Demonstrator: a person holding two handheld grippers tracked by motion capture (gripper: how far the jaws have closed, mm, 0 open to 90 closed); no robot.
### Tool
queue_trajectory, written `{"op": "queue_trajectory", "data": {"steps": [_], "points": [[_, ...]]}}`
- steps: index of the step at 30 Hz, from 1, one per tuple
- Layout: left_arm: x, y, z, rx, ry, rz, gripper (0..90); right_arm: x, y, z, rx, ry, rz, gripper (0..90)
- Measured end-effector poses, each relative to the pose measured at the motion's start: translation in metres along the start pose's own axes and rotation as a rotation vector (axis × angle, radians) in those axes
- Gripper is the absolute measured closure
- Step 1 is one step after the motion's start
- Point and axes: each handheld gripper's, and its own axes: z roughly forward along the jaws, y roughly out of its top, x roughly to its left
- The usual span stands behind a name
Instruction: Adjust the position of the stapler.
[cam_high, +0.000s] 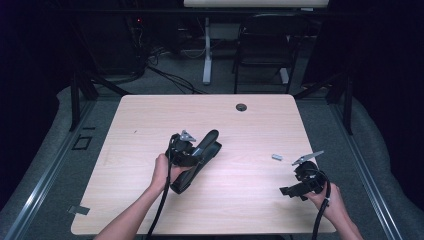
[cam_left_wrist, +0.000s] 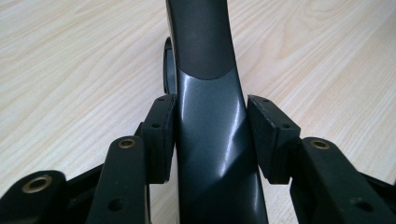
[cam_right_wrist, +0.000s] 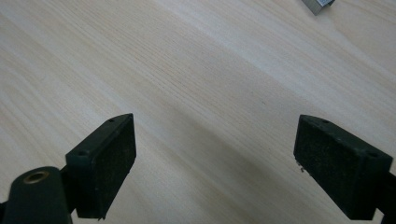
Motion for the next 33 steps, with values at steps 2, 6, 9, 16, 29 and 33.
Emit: {"op": "queue_trajectory", "data": {"steps": [2,6,9,16,29,33], "points": [[-0.001,0.000,0.000,-0.004,-0.011,0.013,54.8,0.000,0.000,0.000,0.007,0.002,-0.004,12.8],[-0.001,0.000,0.001,-0.003,-0.049,0.066,54.9,0.001,0.000,0.001,0.018,-0.001,-0.017,13.0],[-0.003,0.000,0.001,-0.002,-0.075,0.100,55.3,0.001,0.000,0.001,0.017,-0.002,-0.016,13.0],[-0.005,0.000,0.001,-0.001,-0.128,0.149,55.5,0.001,0.000,0.002,0.017,0.000,-0.019,13.0],[-0.015,0.001,0.002,0.010,-0.182,0.227,55.7,0.002,0.001,0.003,0.021,-0.008,-0.037,13.0],[-0.017,0.001,0.002,0.013,-0.200,0.245,55.8,0.002,0.001,0.003,0.021,0.002,-0.031,13.0]]}}
